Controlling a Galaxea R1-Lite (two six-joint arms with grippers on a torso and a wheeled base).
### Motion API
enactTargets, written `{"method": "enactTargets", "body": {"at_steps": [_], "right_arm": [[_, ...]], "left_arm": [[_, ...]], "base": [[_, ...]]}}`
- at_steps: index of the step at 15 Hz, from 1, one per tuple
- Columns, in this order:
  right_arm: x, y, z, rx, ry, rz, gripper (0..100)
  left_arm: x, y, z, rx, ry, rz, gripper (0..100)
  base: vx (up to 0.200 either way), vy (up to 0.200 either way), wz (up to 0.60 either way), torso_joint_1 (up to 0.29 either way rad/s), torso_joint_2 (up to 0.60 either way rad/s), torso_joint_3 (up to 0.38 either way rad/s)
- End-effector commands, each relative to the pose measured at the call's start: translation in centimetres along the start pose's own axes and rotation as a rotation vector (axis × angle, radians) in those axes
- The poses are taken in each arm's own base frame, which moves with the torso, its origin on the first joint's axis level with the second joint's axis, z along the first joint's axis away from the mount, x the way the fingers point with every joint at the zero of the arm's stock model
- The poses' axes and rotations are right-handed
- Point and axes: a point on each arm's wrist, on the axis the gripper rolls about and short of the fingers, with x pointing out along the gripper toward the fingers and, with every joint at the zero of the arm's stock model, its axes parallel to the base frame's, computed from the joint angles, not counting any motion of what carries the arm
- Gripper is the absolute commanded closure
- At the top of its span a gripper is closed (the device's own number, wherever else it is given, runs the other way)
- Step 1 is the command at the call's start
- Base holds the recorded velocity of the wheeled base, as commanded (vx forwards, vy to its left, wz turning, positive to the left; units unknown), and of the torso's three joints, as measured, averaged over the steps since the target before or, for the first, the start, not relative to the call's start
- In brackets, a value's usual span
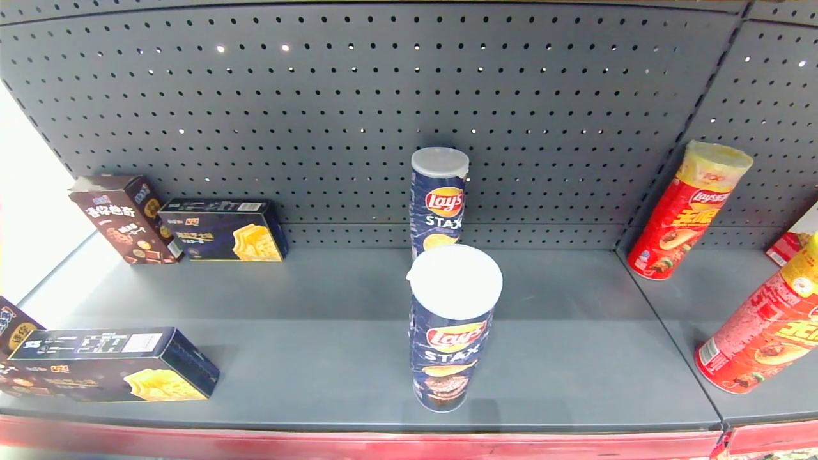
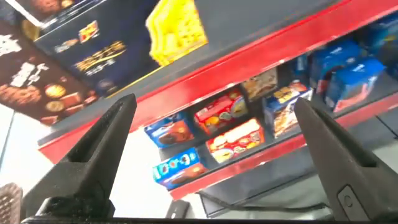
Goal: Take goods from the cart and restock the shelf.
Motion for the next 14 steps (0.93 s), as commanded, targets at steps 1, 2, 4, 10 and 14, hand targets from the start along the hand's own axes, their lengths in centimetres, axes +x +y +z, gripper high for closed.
{"method": "enactTargets", "body": {"at_steps": [1, 2, 4, 10, 14], "right_arm": [[-1.5, 0.3, -0.5, 0.051, -0.179, -0.133, 0], [-2.1, 0.5, -0.8, 0.075, -0.267, -0.115, 0], [-2.2, 0.3, -0.9, 0.113, -0.297, -0.162, 0], [-2.2, 0.4, -0.8, 0.11, -0.287, -0.121, 0], [-1.5, 0.4, -0.4, 0.112, -0.192, -0.041, 0]], "left_arm": [[0.0, 0.1, 0.0, 0.0, 0.013, 0.042, 0], [0.0, 0.1, 0.0, -0.006, 0.024, 0.067, 0], [0.2, 0.2, 0.1, -0.004, 0.055, 0.082, 0], [0.4, 0.6, 0.2, 0.003, 0.197, 0.351, 0], [1.4, 0.4, 0.6, -0.027, 0.318, 0.389, 0]], "base": [[0.0, 0.0, 0.0, 0.0, 0.0, 0.0], [0.0, 0.0, 0.0, 0.0, 0.0, 0.0], [0.0, 0.0, 0.0, 0.0, 0.0, 0.0], [0.0, 0.0, 0.0, 0.0, 0.0, 0.0], [0.0, 0.0, 0.0, 0.0, 0.0, 0.0]]}}
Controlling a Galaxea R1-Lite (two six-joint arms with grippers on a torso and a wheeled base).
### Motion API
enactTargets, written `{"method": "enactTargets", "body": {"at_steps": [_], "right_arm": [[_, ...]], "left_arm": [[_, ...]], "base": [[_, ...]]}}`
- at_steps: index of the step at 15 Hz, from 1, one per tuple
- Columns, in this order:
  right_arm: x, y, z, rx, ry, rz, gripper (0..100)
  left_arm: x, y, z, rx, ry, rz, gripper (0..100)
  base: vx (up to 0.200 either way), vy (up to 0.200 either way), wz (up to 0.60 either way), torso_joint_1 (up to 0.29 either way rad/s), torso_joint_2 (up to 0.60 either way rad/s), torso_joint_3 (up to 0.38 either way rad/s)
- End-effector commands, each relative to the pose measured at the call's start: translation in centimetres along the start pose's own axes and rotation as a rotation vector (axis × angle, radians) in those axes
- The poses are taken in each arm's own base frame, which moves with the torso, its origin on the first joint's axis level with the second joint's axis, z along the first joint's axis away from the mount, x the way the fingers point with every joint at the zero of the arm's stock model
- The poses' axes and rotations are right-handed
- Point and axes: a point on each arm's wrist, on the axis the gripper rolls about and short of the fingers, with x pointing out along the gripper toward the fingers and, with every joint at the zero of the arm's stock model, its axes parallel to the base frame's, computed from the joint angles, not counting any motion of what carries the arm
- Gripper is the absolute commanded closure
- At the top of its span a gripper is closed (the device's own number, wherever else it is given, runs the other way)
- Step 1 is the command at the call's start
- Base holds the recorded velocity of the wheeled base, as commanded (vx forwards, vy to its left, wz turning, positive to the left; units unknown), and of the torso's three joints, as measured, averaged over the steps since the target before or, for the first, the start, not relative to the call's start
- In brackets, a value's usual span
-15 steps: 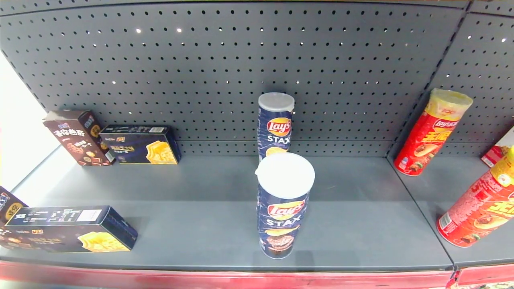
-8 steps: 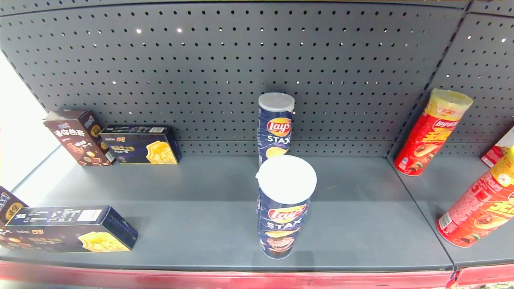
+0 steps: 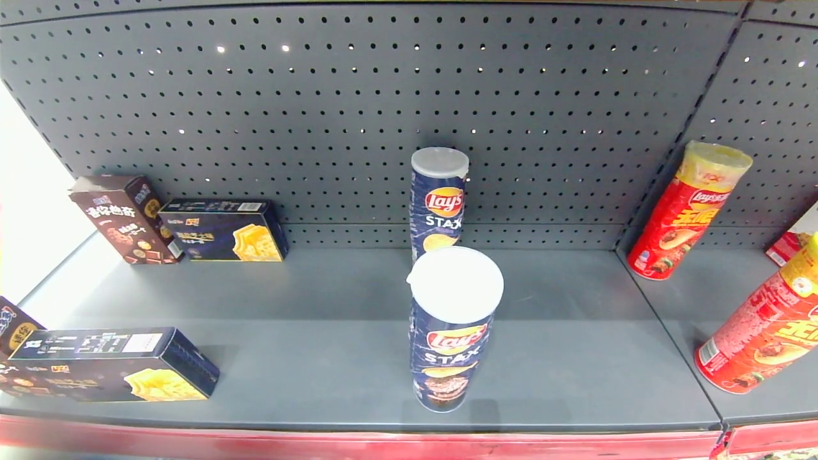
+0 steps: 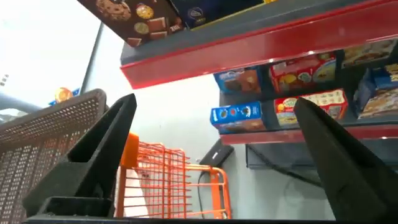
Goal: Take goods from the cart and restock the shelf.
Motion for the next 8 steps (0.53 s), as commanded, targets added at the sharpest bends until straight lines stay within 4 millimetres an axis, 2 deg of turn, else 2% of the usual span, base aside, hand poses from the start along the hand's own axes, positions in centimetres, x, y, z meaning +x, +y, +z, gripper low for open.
{"method": "enactTargets", "body": {"at_steps": [1, 2, 3, 6, 7, 8], "right_arm": [[0.4, 0.0, 0.1, 0.005, 0.042, 0.003, 0], [0.4, 0.0, 0.1, 0.006, 0.044, 0.001, 0], [0.3, 0.0, 0.1, 0.006, 0.041, 0.004, 0], [0.0, 0.0, 0.0, 0.001, -0.003, 0.015, 0], [-0.1, 0.0, -0.1, 0.001, -0.016, 0.009, 0], [-0.2, 0.0, -0.1, 0.002, -0.022, 0.008, 0]], "left_arm": [[0.2, -0.2, 0.2, -0.031, 0.063, 0.067, 0], [-0.3, -0.5, 0.1, -0.082, 0.08, 0.202, 0], [-0.6, -0.8, 0.0, -0.115, 0.081, 0.267, 0], [-0.5, -1.3, 0.0, -0.208, -0.009, 0.061, 0], [-0.3, -1.7, 0.0, -0.291, -0.07, -0.087, 0], [-0.1, -1.9, 0.0, -0.318, -0.096, -0.138, 0]], "base": [[0.0, 0.0, 0.0, 0.0, 0.0, 0.0], [0.0, 0.0, 0.0, 0.0, 0.0, 0.0], [0.0, 0.0, 0.0, 0.0, 0.0, 0.0], [0.0, 0.0, 0.0, 0.0, 0.0, 0.0], [0.0, 0.0, 0.0, 0.0, 0.0, 0.0], [0.0, 0.0, 0.0, 0.0, 0.0, 0.0]]}}
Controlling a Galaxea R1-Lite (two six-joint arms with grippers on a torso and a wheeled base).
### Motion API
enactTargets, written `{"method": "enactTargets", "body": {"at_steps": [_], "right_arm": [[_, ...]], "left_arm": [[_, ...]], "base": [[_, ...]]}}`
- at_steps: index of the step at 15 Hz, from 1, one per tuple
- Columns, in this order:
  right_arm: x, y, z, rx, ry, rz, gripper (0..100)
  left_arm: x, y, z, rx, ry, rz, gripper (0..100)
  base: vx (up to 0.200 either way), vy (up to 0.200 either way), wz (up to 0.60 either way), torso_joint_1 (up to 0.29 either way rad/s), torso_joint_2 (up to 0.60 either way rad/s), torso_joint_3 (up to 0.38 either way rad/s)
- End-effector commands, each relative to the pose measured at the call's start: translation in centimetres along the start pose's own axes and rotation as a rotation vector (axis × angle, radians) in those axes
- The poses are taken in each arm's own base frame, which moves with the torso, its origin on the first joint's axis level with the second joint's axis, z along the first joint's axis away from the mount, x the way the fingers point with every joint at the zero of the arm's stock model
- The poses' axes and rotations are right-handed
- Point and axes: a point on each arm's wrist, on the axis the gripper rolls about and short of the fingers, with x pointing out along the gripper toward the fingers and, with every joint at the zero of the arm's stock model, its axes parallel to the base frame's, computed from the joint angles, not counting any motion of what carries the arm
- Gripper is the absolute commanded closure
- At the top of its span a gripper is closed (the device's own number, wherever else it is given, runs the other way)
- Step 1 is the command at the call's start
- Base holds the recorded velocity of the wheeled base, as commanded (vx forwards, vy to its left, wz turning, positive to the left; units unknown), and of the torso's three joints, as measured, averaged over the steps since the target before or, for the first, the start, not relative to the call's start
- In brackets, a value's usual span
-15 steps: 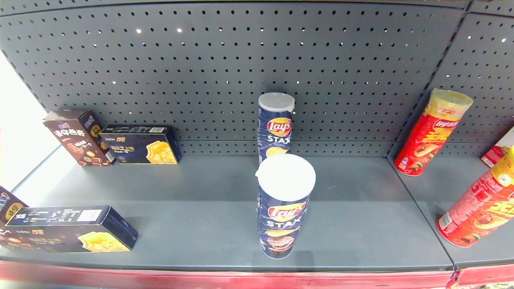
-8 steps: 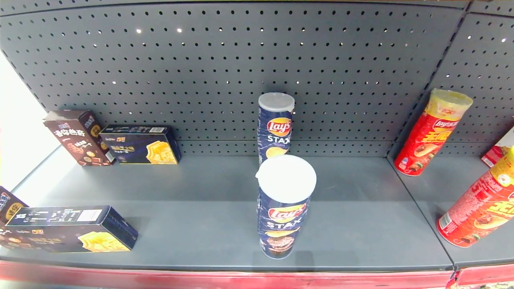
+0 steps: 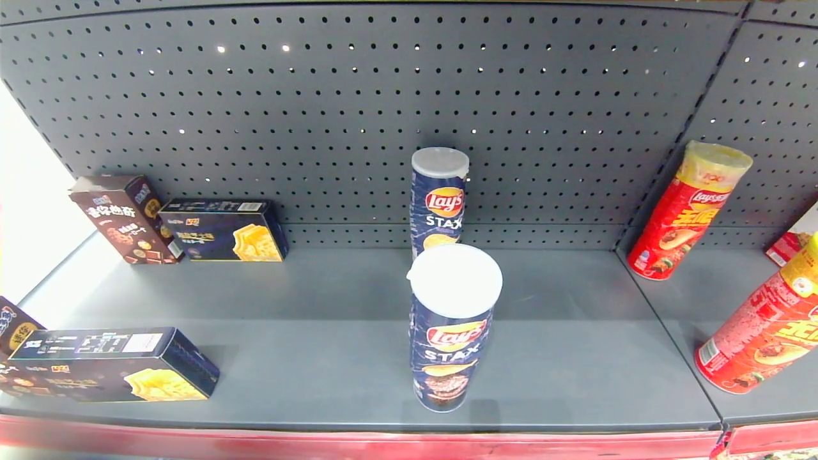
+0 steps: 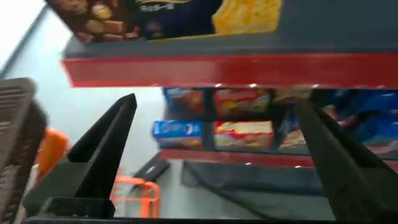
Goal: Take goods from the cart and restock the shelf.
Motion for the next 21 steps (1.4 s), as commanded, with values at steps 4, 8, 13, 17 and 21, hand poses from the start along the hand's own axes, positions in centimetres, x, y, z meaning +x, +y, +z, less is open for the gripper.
{"method": "enactTargets", "body": {"at_steps": [4, 8, 13, 17, 21], "right_arm": [[-0.2, 0.0, 0.0, -0.004, -0.024, 0.002, 0], [-0.4, 0.0, -0.2, -0.012, -0.056, -0.018, 0], [-0.4, -0.4, -0.8, -0.034, -0.006, -0.213, 0], [-0.4, -0.3, -0.8, -0.067, -0.002, -0.133, 0], [-0.4, -0.3, -0.8, -0.067, -0.002, -0.133, 0]], "left_arm": [[0.2, 0.1, -0.7, -0.012, -0.079, -0.29, 0], [-0.1, 0.4, -1.3, 0.048, -0.153, -0.056, 0], [0.1, 0.4, -1.3, 0.042, -0.189, -0.053, 0], [0.1, 0.4, -1.3, 0.051, -0.191, -0.066, 0], [0.4, 0.0, -1.9, 0.004, -0.184, -0.214, 0]], "base": [[0.0, 0.0, 0.0, 0.0, 0.0, 0.0], [0.0, 0.0, 0.0, 0.0, 0.0, 0.0], [0.0, 0.0, 0.0, 0.0, 0.0, 0.0], [0.0, 0.0, 0.0, 0.0, 0.0, 0.0], [0.0, 0.0, 0.0, 0.0, 0.0, 0.0]]}}
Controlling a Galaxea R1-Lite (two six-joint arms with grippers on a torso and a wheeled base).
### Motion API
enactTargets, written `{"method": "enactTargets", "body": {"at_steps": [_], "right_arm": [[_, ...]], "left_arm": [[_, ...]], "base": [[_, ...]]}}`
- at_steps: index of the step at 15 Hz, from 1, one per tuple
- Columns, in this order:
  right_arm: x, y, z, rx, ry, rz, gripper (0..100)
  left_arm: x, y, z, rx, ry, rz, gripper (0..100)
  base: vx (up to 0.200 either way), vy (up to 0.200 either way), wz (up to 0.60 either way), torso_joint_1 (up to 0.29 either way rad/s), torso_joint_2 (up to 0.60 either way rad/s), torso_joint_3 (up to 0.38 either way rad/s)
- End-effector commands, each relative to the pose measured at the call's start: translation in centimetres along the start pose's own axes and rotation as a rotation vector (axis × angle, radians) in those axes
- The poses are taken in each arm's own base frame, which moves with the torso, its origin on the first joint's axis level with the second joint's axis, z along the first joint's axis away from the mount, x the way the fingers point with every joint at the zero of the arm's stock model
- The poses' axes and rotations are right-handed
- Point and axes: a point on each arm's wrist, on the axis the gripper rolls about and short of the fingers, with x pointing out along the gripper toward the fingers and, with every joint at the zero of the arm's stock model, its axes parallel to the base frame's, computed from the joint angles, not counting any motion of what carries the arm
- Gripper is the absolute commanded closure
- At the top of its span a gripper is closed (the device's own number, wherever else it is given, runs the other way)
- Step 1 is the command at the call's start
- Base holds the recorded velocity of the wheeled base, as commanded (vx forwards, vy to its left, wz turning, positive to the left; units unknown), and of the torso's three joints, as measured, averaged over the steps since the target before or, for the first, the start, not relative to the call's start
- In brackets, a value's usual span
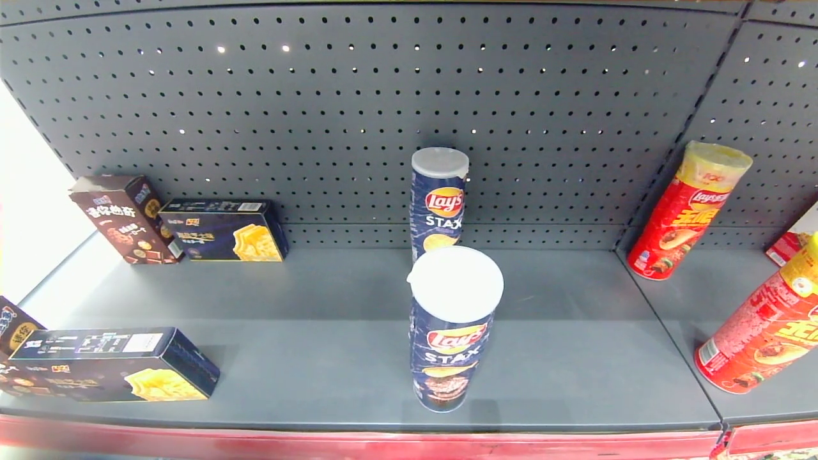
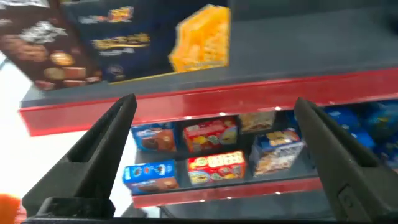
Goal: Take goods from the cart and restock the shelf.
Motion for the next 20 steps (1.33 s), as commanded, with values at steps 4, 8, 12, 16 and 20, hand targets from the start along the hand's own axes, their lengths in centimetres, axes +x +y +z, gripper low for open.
{"method": "enactTargets", "body": {"at_steps": [4, 8, 12, 16, 20], "right_arm": [[0.01, 0.0, -0.01, -0.001, 0.002, 0.001, 0], [0.01, 0.0, -0.01, -0.001, 0.002, 0.001, 0], [0.01, 0.01, 0.01, -0.001, 0.001, 0.003, 0], [0.01, 0.01, -0.01, -0.001, 0.002, 0.003, 0], [0.01, 0.01, -0.01, -0.001, 0.002, 0.003, 0]], "left_arm": [[0.16, -0.05, -0.47, 0.0, 0.004, -0.018, 0], [0.16, 0.05, -0.43, -0.045, 0.002, 0.025, 0], [0.19, 0.05, -0.43, -0.002, -0.002, 0.025, 0], [0.19, 0.05, -0.43, -0.034, -0.002, 0.025, 0], [0.19, 0.05, -0.42, -0.039, -0.004, 0.026, 0]], "base": [[0.0, 0.0, 0.0, 0.0, 0.0, 0.0], [0.0, 0.0, 0.0, 0.0, 0.0, 0.0], [0.0, 0.05, 0.0, 0.001, 0.0, 0.001], [0.0, 0.0, 0.0, 0.0, 0.0, 0.0], [0.0, 0.0, 0.0, 0.0, 0.0, 0.0]]}}
